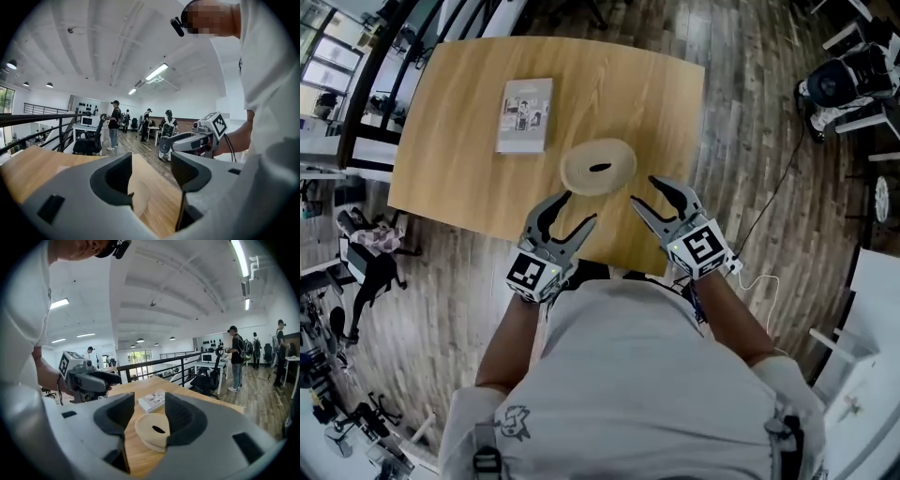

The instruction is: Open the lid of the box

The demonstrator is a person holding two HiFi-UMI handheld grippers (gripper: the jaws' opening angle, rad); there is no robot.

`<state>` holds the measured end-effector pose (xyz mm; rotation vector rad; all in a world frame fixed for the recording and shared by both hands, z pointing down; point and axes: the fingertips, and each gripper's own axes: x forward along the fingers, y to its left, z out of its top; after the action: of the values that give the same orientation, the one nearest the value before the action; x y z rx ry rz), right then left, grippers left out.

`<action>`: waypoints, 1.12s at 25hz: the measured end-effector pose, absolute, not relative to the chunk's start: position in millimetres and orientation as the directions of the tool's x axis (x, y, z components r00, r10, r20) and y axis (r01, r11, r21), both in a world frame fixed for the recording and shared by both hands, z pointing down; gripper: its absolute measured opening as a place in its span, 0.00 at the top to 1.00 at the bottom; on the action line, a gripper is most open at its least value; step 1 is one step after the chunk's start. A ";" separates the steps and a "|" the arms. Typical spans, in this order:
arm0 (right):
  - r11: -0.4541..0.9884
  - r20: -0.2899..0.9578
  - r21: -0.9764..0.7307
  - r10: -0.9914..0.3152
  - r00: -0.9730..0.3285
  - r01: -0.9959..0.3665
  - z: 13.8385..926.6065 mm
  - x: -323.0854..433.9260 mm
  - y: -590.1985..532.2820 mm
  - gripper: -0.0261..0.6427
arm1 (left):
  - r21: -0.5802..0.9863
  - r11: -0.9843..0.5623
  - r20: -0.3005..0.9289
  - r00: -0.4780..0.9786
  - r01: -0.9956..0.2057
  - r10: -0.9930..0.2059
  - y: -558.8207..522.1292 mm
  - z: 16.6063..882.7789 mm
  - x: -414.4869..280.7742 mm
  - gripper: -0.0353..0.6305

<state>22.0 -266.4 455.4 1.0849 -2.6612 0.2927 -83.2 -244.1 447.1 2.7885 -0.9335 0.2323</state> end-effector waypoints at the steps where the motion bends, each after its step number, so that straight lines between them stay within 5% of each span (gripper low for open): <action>1: 0.700 0.320 -0.091 -0.653 -0.687 -0.708 460.8 16.9 -271.6 0.64 | 0.132 -0.789 0.217 0.794 -0.600 -0.568 -250.2 452.6 -88.9 0.57; 15: 0.710 0.577 0.004 -0.576 -0.579 -0.704 565.6 -19.3 -317.2 0.64 | 0.151 -0.865 0.433 0.819 -0.478 -0.376 -307.1 578.1 -135.2 0.57; 28: 0.847 0.755 0.228 -0.465 -0.462 -0.479 648.7 -33.6 -341.9 0.62 | 0.106 -0.931 0.570 0.788 -0.349 -0.230 -306.7 680.6 -151.2 0.54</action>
<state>-33.6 -341.9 648.7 0.6860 -2.1243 0.0209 -151.2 -306.7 680.6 2.7733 -0.4546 0.8454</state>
